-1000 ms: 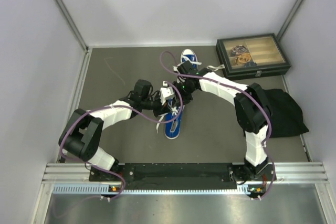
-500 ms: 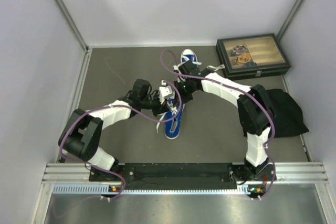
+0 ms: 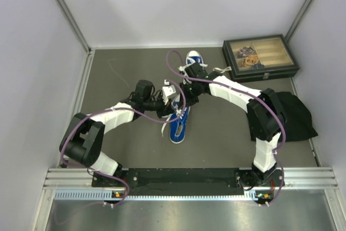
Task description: Tie the shoes
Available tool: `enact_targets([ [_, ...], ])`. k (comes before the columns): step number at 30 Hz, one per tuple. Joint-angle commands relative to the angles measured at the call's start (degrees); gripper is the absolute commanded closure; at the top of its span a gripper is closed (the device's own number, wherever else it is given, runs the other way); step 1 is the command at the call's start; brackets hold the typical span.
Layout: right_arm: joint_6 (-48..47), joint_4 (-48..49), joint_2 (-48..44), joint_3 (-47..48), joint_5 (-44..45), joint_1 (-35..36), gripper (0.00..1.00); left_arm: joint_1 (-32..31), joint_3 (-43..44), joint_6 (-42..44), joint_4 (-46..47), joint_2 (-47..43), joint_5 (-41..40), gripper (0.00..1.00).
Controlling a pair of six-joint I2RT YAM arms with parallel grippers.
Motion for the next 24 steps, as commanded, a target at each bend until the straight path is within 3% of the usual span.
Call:
enact_targets([
  [1,-0.2,2.0,-3.8,0.4,0.2,0.8,1.0,0.1,2.9,-0.7,2.8,1.5,-0.3,1.0],
  [17,1.2,3.0,-4.2,1.0,-2.2,0.7,1.0,-0.4,3.0,-2.3,5.5,3.7,-0.6,1.0],
  [24,2.0,3.3,-3.6,0.4,-3.7,0.8,0.95,-0.5,-0.5,-8.6,14.5,2.8,1.9,1.0],
])
